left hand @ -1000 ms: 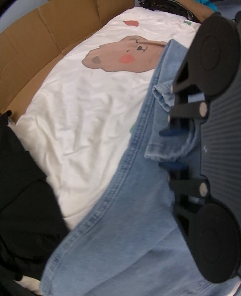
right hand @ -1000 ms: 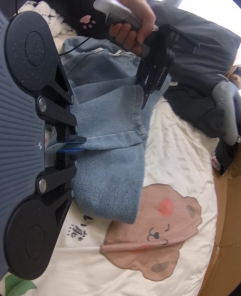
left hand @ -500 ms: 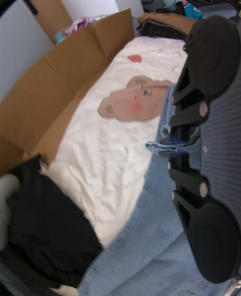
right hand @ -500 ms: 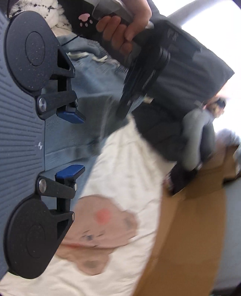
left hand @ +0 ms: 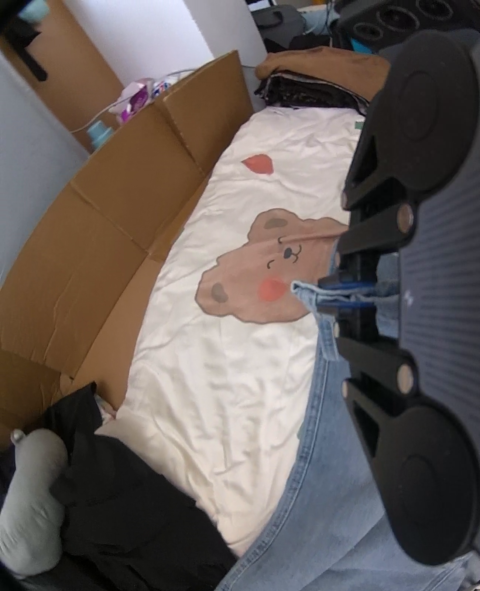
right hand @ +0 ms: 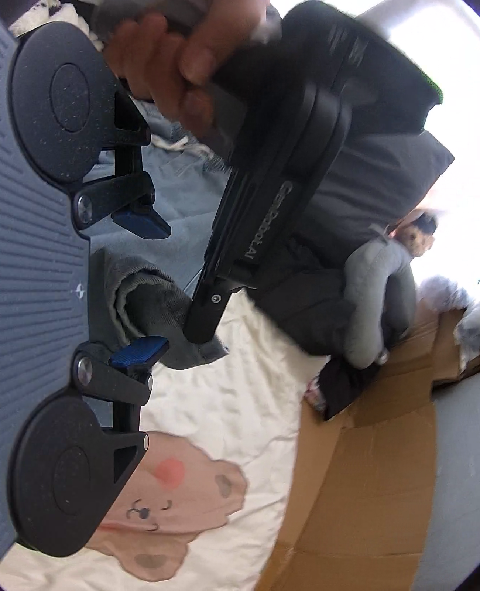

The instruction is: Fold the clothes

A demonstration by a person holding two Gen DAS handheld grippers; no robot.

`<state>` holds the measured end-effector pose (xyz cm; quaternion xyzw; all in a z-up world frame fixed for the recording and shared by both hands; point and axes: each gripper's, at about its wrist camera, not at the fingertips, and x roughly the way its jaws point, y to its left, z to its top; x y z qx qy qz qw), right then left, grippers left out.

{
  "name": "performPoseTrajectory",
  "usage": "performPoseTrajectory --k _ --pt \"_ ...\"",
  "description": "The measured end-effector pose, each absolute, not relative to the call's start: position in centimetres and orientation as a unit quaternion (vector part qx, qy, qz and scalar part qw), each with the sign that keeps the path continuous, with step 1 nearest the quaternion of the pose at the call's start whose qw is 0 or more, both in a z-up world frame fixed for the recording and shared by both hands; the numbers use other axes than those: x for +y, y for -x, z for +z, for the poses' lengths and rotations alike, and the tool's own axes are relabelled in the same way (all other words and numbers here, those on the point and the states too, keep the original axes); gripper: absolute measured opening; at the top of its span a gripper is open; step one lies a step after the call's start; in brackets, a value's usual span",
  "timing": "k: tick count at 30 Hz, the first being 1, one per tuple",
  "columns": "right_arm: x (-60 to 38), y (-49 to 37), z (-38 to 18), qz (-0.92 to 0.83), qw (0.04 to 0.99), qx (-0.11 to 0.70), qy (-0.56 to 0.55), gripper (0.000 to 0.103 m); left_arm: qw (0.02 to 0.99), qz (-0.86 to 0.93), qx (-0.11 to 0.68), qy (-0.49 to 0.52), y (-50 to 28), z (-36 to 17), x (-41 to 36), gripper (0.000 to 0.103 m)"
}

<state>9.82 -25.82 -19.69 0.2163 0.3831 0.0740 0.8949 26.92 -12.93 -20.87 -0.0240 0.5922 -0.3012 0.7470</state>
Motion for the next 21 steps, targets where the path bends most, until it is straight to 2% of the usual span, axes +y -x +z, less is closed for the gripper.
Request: performPoseTrajectory --k 7,8,9,10,11,12,17,21 --pt "-24.6 -10.3 -20.4 0.066 0.894 0.398 -0.194 0.061 0.75 -0.294 0.592 0.012 -25.6 -21.2 -14.5 0.007" --pt "-24.7 -10.3 -20.6 0.064 0.893 0.401 -0.196 0.054 0.75 -0.294 0.593 0.015 -25.5 -21.2 -14.6 0.006" --pt "-24.8 -10.4 -21.0 0.063 0.889 0.405 -0.203 0.039 0.749 -0.293 0.594 0.017 -25.4 -21.3 -14.7 0.006" --pt "-25.0 -10.4 -21.3 0.064 0.885 0.41 -0.211 0.032 0.748 -0.295 0.595 0.02 -25.3 -21.3 -14.9 0.006" --pt "-25.3 -10.4 -21.7 0.066 0.881 0.413 -0.221 0.02 0.746 -0.299 0.595 0.022 -25.3 -21.3 -15.0 0.006" --pt "-25.5 -10.2 -21.8 0.069 0.88 0.412 -0.224 0.014 0.744 -0.304 0.595 0.027 -25.3 -21.3 -15.0 0.006" --pt "-27.9 -8.3 -21.3 0.054 0.882 0.408 -0.23 0.011 0.754 -0.309 0.579 0.042 -26.3 -20.6 -13.9 0.014" --pt "-29.8 -6.7 -21.0 0.033 0.879 0.416 -0.232 0.011 0.77 -0.279 0.573 0.034 -28.1 -20.9 -11.8 0.015"
